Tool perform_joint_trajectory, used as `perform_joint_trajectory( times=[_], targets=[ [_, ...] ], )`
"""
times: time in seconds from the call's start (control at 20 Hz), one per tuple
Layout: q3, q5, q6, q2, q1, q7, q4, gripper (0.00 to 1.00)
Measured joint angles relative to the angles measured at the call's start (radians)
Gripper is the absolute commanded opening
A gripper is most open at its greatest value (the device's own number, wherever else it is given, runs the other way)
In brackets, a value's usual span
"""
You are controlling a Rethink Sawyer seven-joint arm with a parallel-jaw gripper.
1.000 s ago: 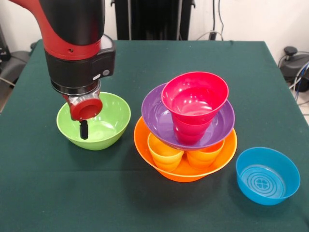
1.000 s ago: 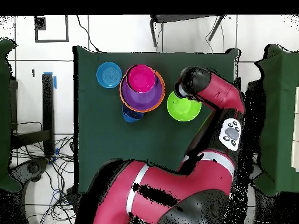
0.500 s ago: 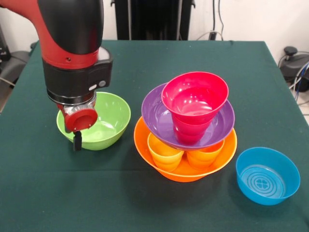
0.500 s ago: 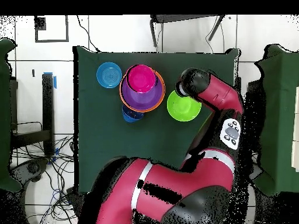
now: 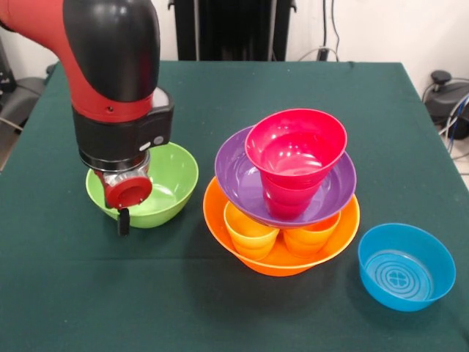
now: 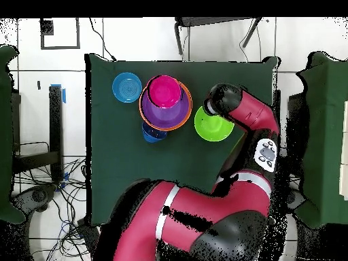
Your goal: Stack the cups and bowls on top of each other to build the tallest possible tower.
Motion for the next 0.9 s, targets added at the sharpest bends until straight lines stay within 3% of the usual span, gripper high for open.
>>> perform_joint_trajectory(
  times=[0.5, 0.55, 0.9],
  targets=[
    [0.000, 0.000, 0.019, 0.022, 0.000, 0.000, 0.000, 1.00],
    [0.000, 0.000, 0.018, 0.023, 0.000, 0.000, 0.000, 0.00],
    [-0.009, -0.001, 0.088, 0.010, 0.000, 0.000, -0.006, 0.00]
  ],
)
